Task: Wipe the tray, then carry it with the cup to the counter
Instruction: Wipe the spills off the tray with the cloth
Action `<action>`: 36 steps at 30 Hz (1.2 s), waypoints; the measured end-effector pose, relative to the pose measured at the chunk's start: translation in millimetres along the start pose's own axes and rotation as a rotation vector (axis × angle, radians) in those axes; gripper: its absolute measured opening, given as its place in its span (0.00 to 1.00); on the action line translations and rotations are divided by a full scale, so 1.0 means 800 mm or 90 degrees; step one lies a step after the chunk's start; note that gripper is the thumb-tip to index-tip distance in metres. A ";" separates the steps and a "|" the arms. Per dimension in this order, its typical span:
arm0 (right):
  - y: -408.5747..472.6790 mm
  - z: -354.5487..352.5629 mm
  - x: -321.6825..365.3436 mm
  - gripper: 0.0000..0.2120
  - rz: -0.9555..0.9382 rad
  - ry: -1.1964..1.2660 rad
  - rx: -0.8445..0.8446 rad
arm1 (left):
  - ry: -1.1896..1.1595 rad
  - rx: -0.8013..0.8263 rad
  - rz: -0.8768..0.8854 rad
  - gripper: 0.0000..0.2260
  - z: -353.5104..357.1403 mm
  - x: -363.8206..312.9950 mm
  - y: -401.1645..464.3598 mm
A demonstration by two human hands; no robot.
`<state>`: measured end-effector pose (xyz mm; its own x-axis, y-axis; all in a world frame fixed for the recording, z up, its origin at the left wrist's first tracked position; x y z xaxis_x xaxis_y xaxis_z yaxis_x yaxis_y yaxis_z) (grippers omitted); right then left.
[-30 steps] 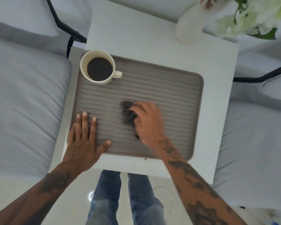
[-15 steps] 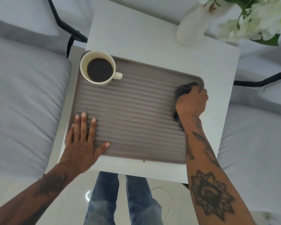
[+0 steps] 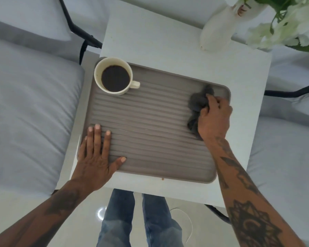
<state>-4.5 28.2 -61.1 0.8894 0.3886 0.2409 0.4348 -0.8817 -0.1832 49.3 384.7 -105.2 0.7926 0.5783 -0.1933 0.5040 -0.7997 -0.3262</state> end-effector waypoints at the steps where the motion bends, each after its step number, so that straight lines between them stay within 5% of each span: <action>1: 0.001 -0.001 -0.006 0.22 0.014 0.005 0.000 | -0.001 0.002 0.001 0.42 0.000 0.001 0.000; 13: -0.197 0.083 0.188 0.20 -0.401 0.021 0.245 | 0.004 0.035 -0.009 0.42 0.005 0.004 0.000; 18: -0.175 0.078 0.165 0.20 -0.448 0.003 0.256 | -0.017 0.011 -0.024 0.42 0.002 0.002 0.001; 25: -0.131 0.009 -0.008 0.19 -0.179 0.071 0.191 | -0.044 0.020 -0.017 0.41 -0.003 0.002 0.000; 32: -0.129 -0.106 -0.125 0.17 0.295 0.361 0.149 | -0.056 0.063 -0.020 0.41 -0.004 0.002 0.001; 36: -0.117 -0.130 -0.190 0.17 0.349 0.249 0.086 | -0.054 0.061 -0.026 0.41 -0.005 0.002 -0.001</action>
<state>-195.0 23.8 18.2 0.8806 -0.2517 0.4014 -0.0273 -0.8728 -0.4874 51.5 385.1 -101.4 0.7382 0.6249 -0.2541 0.4969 -0.7585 -0.4217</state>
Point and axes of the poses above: each hand's wrist, its own y-axis towards the middle knuckle, its own z-axis out of the palm, x = y × z, the point moved 4 cm from there along y, towards the middle knuckle, and after that the axes turned 14 degrees about z, right-handed, at the moved point
